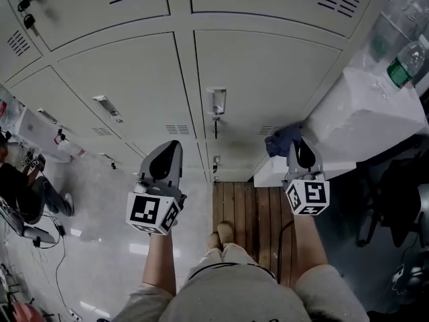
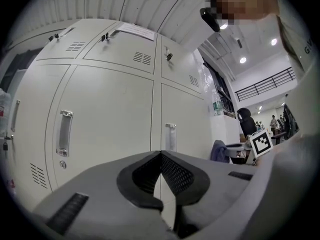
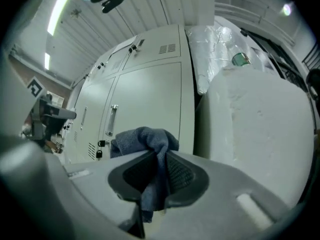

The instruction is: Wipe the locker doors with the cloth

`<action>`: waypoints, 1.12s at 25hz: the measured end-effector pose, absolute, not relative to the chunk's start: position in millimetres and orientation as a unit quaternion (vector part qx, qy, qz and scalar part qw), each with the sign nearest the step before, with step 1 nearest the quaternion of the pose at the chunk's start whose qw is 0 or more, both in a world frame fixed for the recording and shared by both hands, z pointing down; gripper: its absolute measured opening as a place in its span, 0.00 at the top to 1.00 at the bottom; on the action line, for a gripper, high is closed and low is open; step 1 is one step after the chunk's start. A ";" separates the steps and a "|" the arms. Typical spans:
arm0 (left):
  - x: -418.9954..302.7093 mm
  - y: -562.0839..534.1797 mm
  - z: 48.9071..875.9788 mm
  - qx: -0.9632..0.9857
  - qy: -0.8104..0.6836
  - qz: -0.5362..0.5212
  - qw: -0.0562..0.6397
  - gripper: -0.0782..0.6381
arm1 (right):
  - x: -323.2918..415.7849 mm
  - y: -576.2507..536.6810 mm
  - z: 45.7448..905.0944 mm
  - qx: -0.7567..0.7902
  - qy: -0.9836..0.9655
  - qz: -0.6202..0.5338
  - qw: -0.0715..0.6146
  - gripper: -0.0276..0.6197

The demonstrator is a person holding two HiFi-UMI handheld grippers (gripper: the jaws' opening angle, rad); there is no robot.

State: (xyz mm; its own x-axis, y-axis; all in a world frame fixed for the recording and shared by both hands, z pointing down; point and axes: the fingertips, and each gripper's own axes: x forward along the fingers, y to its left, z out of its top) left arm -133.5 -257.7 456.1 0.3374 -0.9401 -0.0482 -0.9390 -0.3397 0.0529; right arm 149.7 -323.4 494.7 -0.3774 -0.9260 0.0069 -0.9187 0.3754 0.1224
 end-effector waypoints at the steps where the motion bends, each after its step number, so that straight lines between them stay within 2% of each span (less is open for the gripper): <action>1: -136.0 -255.7 456.3 0.816 -0.577 -0.036 0.009 0.89 | 145.7 -319.9 490.9 0.549 -0.834 -0.042 0.033 0.87; 16: -125.1 -231.5 439.6 0.818 -0.572 -0.052 0.003 0.89 | 95.2 -268.1 441.6 0.453 -0.892 -0.003 -0.014 0.87; 28: -128.1 -216.8 416.2 0.810 -0.581 -0.077 -0.008 0.89 | 86.8 -246.0 422.2 0.434 -0.900 -0.004 -0.035 0.87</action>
State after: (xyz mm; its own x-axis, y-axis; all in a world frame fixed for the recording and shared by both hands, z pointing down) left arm -128.1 -216.8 416.2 0.3127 -0.9402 -0.1352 -0.9428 -0.3245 0.0763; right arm 86.8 -246.0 422.2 -0.6207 -0.7812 -0.0670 -0.7817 0.6231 -0.0238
